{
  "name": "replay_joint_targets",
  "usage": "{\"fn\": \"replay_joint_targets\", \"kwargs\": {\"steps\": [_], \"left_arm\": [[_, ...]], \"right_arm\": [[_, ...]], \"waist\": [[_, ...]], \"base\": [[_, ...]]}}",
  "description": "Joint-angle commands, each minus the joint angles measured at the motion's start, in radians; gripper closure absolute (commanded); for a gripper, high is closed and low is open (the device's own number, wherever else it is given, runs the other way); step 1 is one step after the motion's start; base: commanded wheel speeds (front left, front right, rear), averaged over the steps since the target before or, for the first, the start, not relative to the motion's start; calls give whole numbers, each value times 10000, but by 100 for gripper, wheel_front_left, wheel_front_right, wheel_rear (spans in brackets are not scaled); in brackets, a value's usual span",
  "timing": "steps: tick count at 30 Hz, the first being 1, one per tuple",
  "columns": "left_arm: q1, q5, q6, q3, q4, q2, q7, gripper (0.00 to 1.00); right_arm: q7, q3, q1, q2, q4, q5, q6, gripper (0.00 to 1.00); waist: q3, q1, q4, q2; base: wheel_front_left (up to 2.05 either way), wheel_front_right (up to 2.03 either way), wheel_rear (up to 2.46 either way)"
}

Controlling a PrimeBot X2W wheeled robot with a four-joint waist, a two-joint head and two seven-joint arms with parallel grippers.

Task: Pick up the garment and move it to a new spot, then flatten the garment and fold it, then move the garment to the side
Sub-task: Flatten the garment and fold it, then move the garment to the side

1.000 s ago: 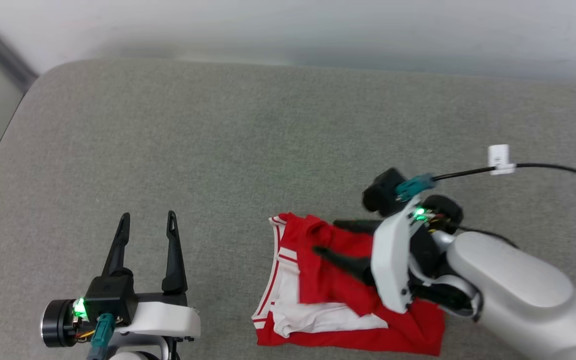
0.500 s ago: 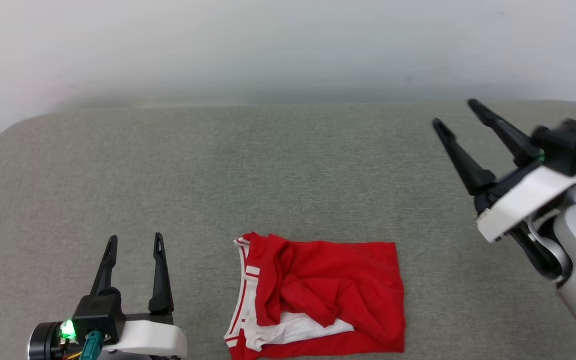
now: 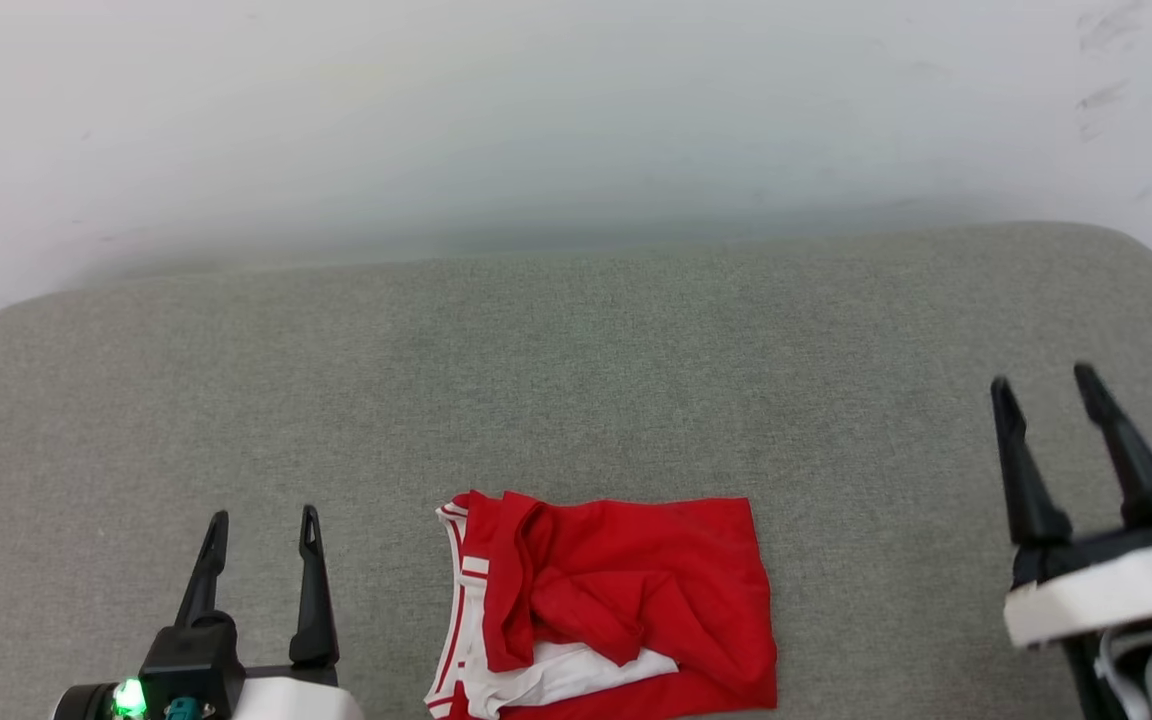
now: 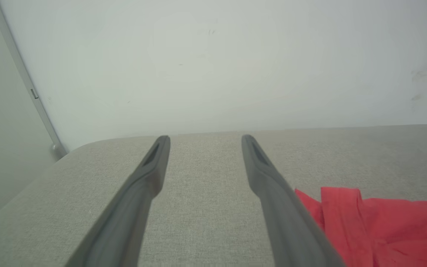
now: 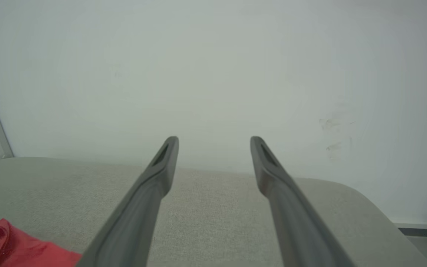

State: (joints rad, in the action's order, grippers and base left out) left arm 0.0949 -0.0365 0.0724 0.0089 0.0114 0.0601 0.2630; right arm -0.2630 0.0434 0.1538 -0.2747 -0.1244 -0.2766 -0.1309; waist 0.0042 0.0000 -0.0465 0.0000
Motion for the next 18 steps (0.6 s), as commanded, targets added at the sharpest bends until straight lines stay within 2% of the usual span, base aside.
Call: {"fn": "replay_joint_targets", "kwargs": {"steps": [1,7,18], "left_arm": [[127,60,-18,46,22,38,23,0],[563,71,-72,75,164,44,23,0],[1055,5,1,-115,357,-17,23,0]], "right_arm": [[-18,-110,-358,215,221,99,4,0],[-17,-584,-1743,971,1004,428,4,0],[-20,-848,-2807,1443,1293,528,4,0]], "waist": [[-33,0,-5,0],[-136,0,34,0],[-244,0,237,0]], "base": [[0,0,0],[0,0,0],[0,0,0]]}}
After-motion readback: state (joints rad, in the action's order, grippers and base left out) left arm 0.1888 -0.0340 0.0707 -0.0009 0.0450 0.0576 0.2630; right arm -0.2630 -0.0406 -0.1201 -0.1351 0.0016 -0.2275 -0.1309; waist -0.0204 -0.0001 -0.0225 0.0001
